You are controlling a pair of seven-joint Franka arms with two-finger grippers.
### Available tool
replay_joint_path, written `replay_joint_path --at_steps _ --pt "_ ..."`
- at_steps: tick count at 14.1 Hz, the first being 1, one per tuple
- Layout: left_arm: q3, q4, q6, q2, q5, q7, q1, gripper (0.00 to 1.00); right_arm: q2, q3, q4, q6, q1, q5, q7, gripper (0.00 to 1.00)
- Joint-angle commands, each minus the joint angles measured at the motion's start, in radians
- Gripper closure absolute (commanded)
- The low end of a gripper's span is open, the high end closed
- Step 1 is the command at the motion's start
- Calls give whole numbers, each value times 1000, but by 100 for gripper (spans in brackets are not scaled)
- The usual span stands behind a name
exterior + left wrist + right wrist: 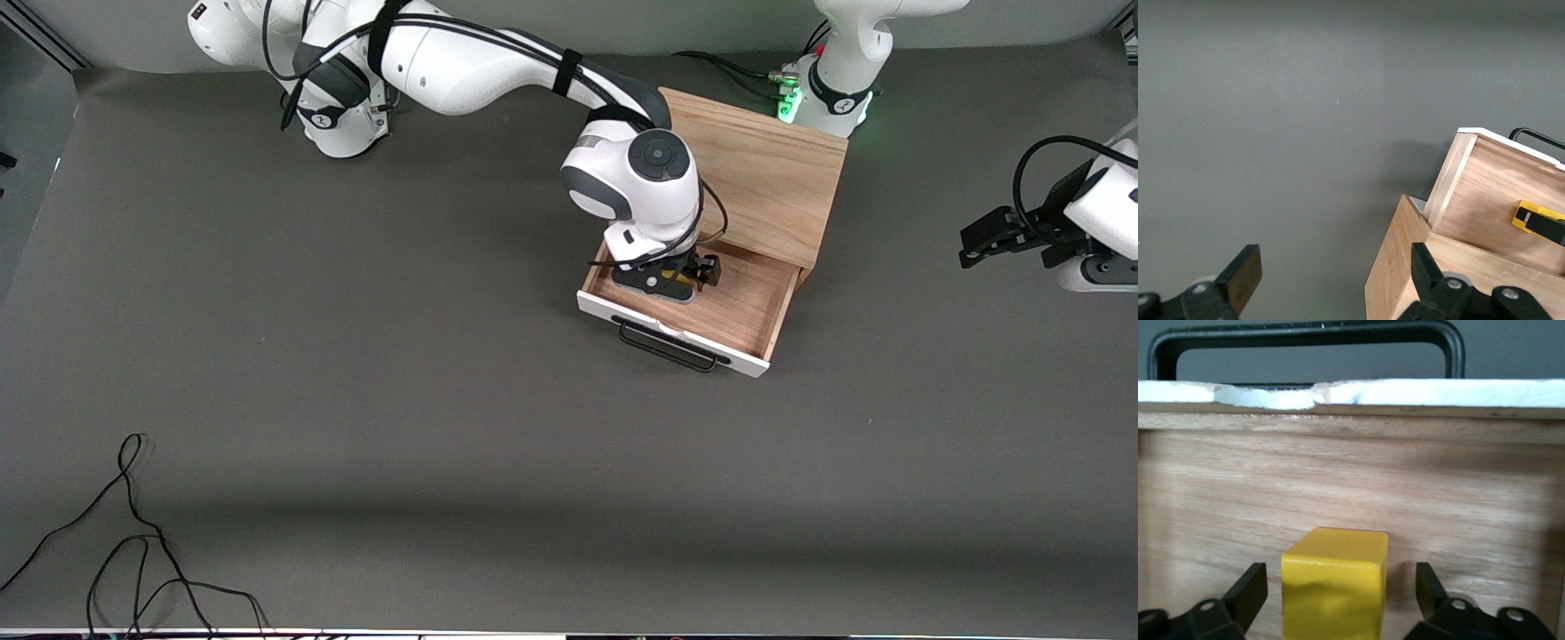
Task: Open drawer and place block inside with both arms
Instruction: 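Open the right gripper to drop the cube into the drawer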
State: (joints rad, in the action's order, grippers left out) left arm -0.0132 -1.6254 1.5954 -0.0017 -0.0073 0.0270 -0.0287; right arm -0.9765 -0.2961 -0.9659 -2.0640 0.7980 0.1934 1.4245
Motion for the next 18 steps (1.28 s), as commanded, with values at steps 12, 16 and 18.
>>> replay_joint_path --at_steps 12,16,18 --pt "1 32 -38 11 9 -18 -4 0 454 8 -190 308 -359 -184 -330 0" --pt "1 35 -38 9 9 -12 -2 0 672 9 -443 306 -560 -189 -545 0" --pt "1 35 -38 11 9 -10 -2 0 783 9 -563 295 -662 -190 -622 0"
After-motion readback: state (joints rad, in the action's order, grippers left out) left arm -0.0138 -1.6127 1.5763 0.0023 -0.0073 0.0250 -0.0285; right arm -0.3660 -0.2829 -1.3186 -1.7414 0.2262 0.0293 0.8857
